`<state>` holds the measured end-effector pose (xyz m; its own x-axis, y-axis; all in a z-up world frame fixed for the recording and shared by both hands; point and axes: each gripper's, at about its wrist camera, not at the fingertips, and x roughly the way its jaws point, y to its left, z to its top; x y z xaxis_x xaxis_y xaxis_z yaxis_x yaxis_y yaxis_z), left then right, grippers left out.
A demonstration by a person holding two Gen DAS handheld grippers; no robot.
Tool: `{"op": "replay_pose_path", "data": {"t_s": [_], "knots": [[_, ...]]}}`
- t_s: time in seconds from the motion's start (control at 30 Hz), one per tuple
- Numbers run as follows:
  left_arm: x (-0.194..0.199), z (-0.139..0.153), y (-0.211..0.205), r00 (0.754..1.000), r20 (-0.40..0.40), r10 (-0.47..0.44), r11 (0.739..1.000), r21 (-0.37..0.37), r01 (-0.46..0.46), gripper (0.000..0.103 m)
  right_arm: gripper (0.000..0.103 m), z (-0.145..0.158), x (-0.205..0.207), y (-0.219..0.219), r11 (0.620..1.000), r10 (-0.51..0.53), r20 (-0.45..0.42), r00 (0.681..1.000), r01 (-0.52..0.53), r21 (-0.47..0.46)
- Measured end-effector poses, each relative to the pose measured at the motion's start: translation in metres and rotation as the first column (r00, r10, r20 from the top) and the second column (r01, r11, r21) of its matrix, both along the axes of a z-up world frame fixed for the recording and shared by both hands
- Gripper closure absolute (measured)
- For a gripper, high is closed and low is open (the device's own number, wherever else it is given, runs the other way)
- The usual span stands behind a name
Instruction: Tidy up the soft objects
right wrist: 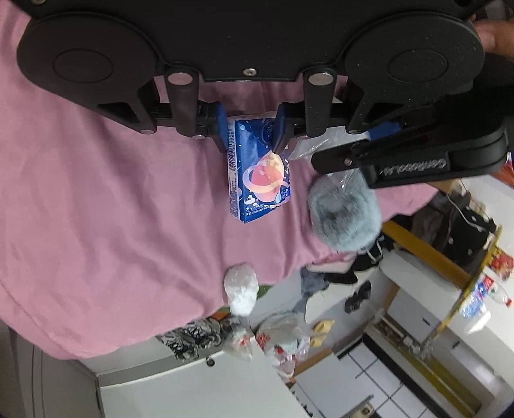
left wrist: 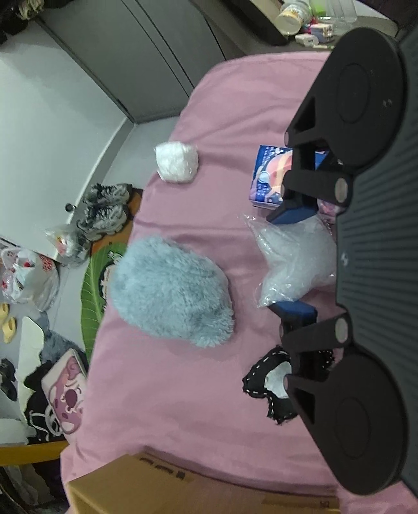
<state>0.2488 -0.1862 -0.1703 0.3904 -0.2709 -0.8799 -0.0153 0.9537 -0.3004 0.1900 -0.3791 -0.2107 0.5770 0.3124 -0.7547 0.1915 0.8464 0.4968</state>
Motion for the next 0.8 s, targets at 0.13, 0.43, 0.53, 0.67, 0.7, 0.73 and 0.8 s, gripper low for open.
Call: {"op": "replay_pose_path", "data": {"t_s": [0.13,0.43,0.53,0.67,0.7,0.73,0.8], "knots": [[-0.009,0.018,0.005,0.999,0.039,-0.013,0.999,0.032,0.012,0.056,0.075,0.017,-0.009,0.01,0.999,0.0,0.023,1.0,0.001,-0.032],[-0.027,0.048,0.026,0.992,0.122,-0.04,0.999,0.02,0.038,0.056,0.075,0.055,-0.035,0.026,0.992,-0.032,0.11,0.993,0.046,-0.118],[-0.034,0.061,0.032,0.986,0.158,-0.051,0.999,-0.001,0.051,0.056,0.075,0.068,-0.04,0.031,0.989,-0.031,0.141,0.99,0.05,-0.136],[-0.047,0.082,0.047,0.975,0.215,-0.062,0.998,-0.015,0.067,0.056,0.075,0.083,-0.045,0.039,0.987,-0.034,0.178,0.983,0.061,-0.149],[-0.049,0.086,0.051,0.972,0.226,-0.061,0.998,-0.019,0.066,0.056,0.075,0.087,-0.046,0.042,0.987,-0.033,0.187,0.982,0.062,-0.15],[-0.051,0.09,0.055,0.97,0.237,-0.057,0.998,-0.022,0.064,0.056,0.075,0.09,-0.046,0.045,0.986,-0.031,0.196,0.98,0.062,-0.155],[-0.054,0.097,0.065,0.966,0.254,-0.047,0.998,-0.027,0.055,0.056,0.075,0.097,-0.046,0.053,0.985,-0.022,0.209,0.978,0.057,-0.163]]}}
